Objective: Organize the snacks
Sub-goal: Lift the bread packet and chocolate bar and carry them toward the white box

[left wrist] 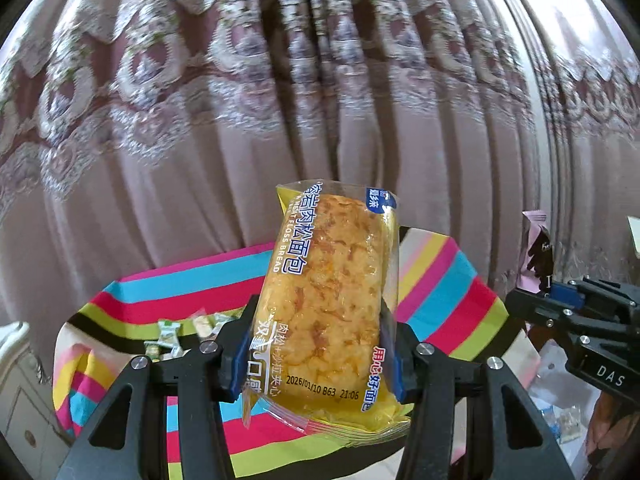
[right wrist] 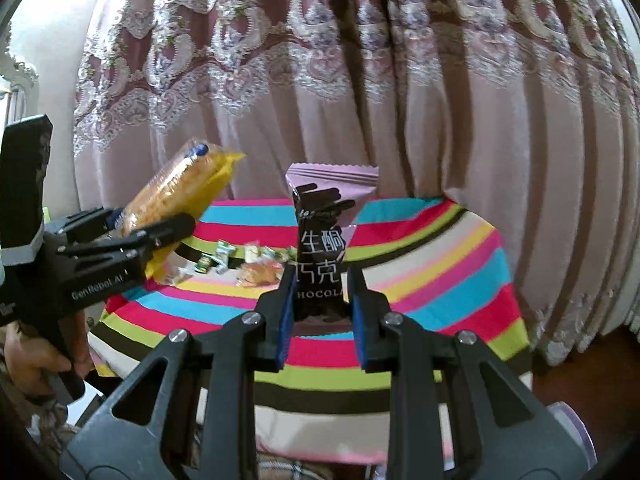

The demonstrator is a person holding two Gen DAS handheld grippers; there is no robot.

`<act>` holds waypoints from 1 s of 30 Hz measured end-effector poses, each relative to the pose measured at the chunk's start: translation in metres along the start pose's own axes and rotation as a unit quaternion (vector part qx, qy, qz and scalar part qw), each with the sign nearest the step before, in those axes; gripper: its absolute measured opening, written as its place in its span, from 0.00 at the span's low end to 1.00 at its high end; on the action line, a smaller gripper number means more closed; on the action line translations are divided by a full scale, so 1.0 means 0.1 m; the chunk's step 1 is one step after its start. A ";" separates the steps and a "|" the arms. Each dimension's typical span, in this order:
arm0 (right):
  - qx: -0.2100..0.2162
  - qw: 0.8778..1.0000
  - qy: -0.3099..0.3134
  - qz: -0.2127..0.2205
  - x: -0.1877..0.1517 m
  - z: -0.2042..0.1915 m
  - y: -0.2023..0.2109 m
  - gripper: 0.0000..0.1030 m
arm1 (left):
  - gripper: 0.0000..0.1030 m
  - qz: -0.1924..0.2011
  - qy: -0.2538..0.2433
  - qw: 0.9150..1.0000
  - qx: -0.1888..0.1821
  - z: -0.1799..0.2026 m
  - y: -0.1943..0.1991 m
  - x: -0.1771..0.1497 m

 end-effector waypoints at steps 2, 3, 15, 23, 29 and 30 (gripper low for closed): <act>-0.009 1.000 -0.008 -0.003 -0.07 0.10 0.09 0.28 | 0.51 0.001 -0.008 1.000 -0.013 0.11 0.01 0.00; -0.015 1.000 -0.012 -0.006 -0.12 0.16 0.15 0.28 | 0.51 0.002 -0.014 1.000 -0.017 0.17 0.02 0.01; -0.085 0.993 -0.066 -0.051 -0.66 0.87 0.64 0.28 | 0.51 -0.032 -0.078 0.989 -0.122 1.14 0.08 -0.19; -0.132 0.980 -0.117 -0.092 -1.11 1.37 0.95 0.28 | 0.51 -0.080 -0.133 0.966 -0.205 1.92 0.02 -0.46; -0.154 0.970 -0.146 -0.119 -1.38 1.66 1.08 0.28 | 0.51 -0.126 -0.161 0.946 -0.250 2.32 -0.06 -0.69; -0.157 0.968 -0.151 -0.123 -1.43 1.69 1.11 0.28 | 0.51 -0.128 -0.166 0.945 -0.252 2.36 -0.06 -0.72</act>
Point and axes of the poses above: each gripper's, at about its wrist camera, not at the fingertips, and y roughly against the way its jaws point, z to its right, x to its top, the point moved 6 cm from there along -y, roughly the way its jaws point, and after that the axes turned 2 degrees about -z, right-handed, at the moved point
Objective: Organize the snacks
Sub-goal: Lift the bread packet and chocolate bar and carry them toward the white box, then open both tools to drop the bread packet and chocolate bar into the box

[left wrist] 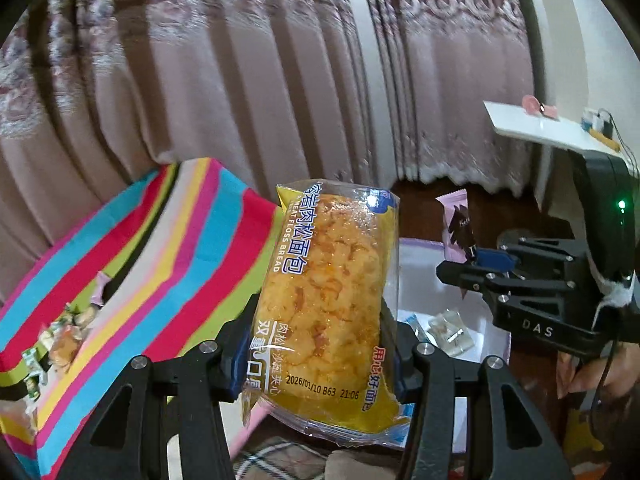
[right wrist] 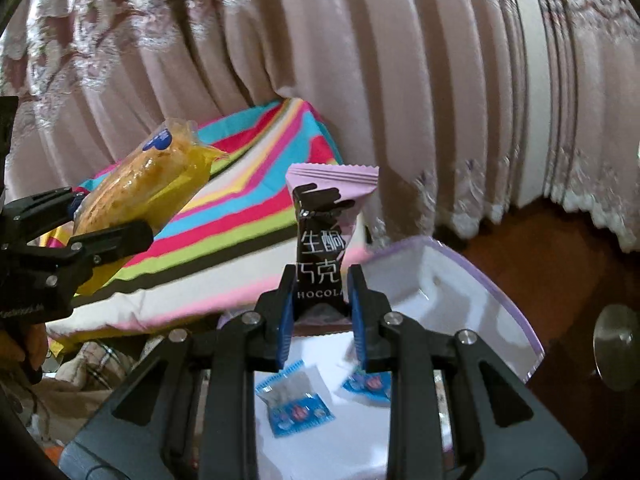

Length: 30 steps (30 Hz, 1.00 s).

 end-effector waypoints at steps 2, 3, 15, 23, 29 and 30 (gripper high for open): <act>-0.005 1.000 -0.010 -0.009 -0.07 0.09 -0.01 0.28 | 0.51 -0.008 -0.012 1.000 -0.005 0.07 -0.06 -0.01; -0.007 1.000 -0.013 -0.013 -0.09 0.11 -0.02 0.28 | 0.51 -0.013 -0.019 1.000 -0.009 0.12 -0.09 -0.02; -0.031 0.998 -0.032 -0.045 -0.27 0.34 -0.14 0.28 | 0.51 -0.057 -0.058 0.996 -0.041 0.37 -0.41 -0.16; -0.050 0.996 -0.016 -0.072 -0.36 0.34 -0.22 0.28 | 0.51 -0.066 -0.062 0.994 -0.066 0.42 -0.55 -0.27; -0.064 0.993 -0.022 -0.094 -0.37 0.40 -0.29 0.28 | 0.51 -0.076 -0.042 0.993 -0.084 0.33 -0.73 -0.38; -0.065 0.993 -0.021 -0.095 -0.35 0.39 -0.29 0.28 | 0.51 -0.076 -0.038 0.993 -0.085 0.31 -0.74 -0.38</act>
Point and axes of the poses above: each gripper's, at about its wrist camera, not at the fingertips, and y roughly against the way its jaws point, z to its right, x to its top, the point moved 6 cm from there along -y, roughly the way its jaws point, and after that the axes turned 2 degrees about -z, right-handed, at the moved point
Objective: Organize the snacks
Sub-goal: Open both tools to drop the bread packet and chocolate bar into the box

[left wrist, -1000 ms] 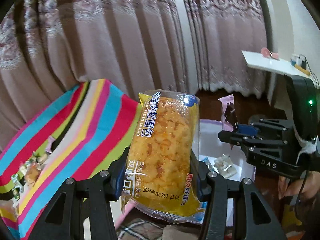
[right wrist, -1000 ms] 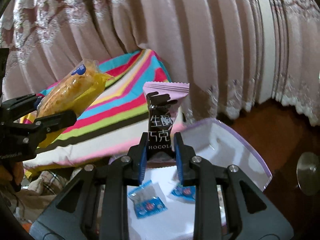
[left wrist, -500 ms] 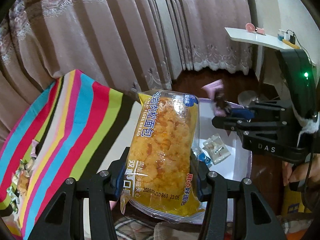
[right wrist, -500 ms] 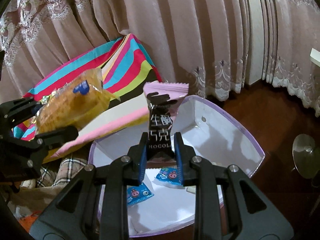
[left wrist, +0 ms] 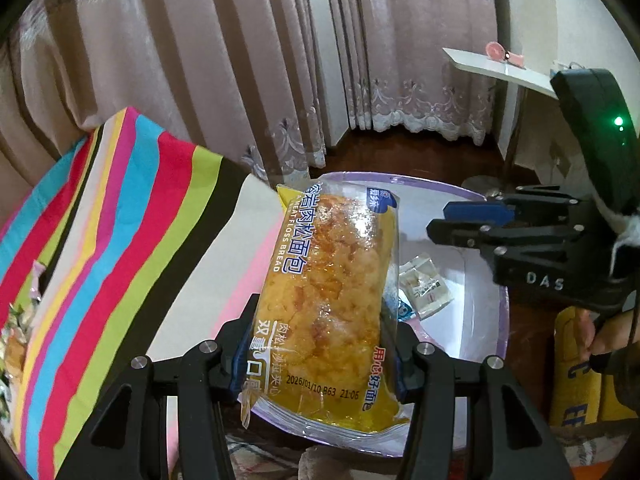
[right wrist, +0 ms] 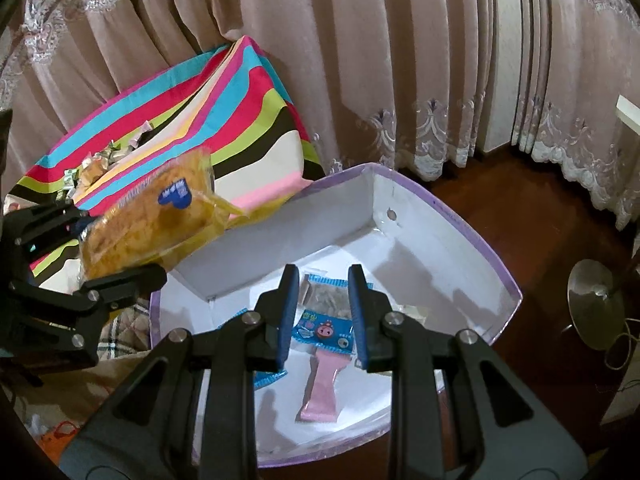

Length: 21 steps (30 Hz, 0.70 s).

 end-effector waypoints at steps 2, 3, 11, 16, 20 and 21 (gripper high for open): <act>-0.002 1.000 0.005 0.000 0.05 -0.04 0.00 0.28 | 0.51 0.005 0.006 1.000 0.001 -0.04 0.01 0.00; -0.003 1.000 0.008 0.002 0.08 -0.06 0.00 0.28 | 0.51 0.008 0.009 1.000 0.001 -0.05 0.02 0.01; -0.018 1.000 0.011 0.008 0.18 -0.07 0.03 0.37 | 0.52 -0.026 -0.012 1.000 -0.011 0.09 -0.17 -0.06; -0.033 0.999 -0.004 0.016 0.24 0.08 0.12 0.51 | 0.57 -0.050 -0.035 0.997 -0.038 0.27 -0.28 -0.15; -0.042 0.999 0.000 0.022 0.36 0.13 0.18 0.57 | 0.71 -0.032 -0.050 0.998 -0.036 0.32 -0.21 -0.15; -0.043 0.999 0.000 0.024 0.38 0.12 0.18 0.58 | 0.76 -0.025 -0.052 0.998 -0.034 0.31 -0.18 -0.14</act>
Point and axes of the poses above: each gripper's, at about its wrist camera, not at the fingertips, and y roughly against the way its jaws point, z to its right, x to its top, the point moved 6 cm from there along -y, roughly the way its jaws point, and after that the axes turned 2 degrees about -z, right-handed, at the moved point
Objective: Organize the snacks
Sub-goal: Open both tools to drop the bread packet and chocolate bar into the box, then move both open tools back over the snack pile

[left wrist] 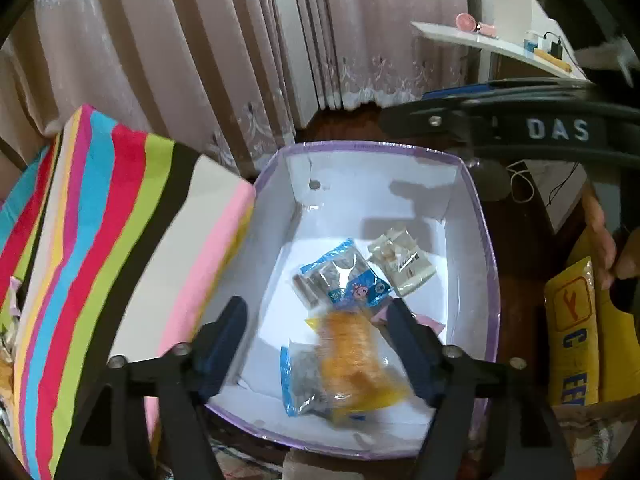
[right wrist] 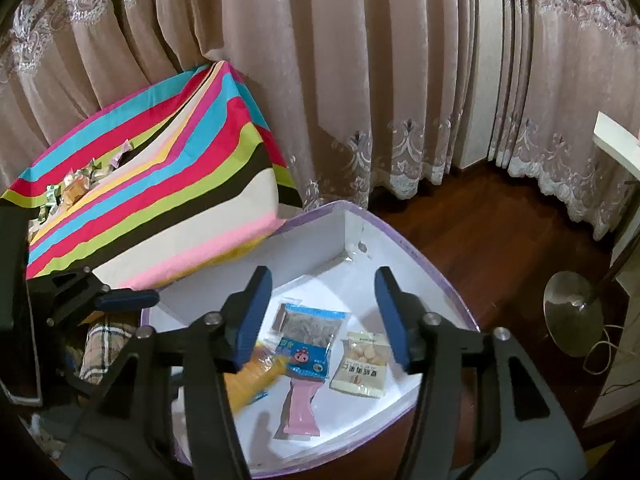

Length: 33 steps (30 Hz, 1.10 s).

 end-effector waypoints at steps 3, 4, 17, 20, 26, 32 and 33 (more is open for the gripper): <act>0.005 1.000 -0.001 0.001 0.07 -0.06 -0.01 0.59 | 0.81 0.021 -0.006 1.000 0.005 -0.03 0.10 0.02; 0.008 1.000 0.001 0.000 0.09 -0.10 -0.01 0.61 | 0.81 0.026 -0.005 1.000 0.009 -0.05 0.14 0.00; 0.131 0.984 0.104 -0.057 0.34 -1.76 -0.62 0.81 | 0.81 0.037 0.221 0.969 0.105 -1.78 0.66 -0.97; 0.176 0.973 0.127 -0.077 0.32 -2.33 -0.83 0.82 | 0.81 0.045 0.274 0.946 0.167 -2.28 0.92 -1.33; 0.255 0.944 0.161 -0.137 0.21 -3.45 -1.24 0.83 | 0.82 0.031 0.352 0.894 0.274 -3.10 1.31 -2.12; 0.288 0.925 0.177 -0.176 0.27 -4.27 -1.68 0.83 | 0.82 -0.007 0.429 0.836 0.342 -3.83 1.62 -3.01; 0.284 0.926 0.178 -0.174 0.31 -4.36 -1.76 0.83 | 0.82 -0.012 0.439 0.829 0.347 -3.92 1.66 -3.12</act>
Point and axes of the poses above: each gripper's, at about its wrist camera, not at the fingertips, and y roughly against the way its jaws point, z to its right, x to its top, the point moved 6 cm from there along -y, roughly the way its jaws point, and after that the axes turned 2 degrees about -z, right-handed, at the moved point
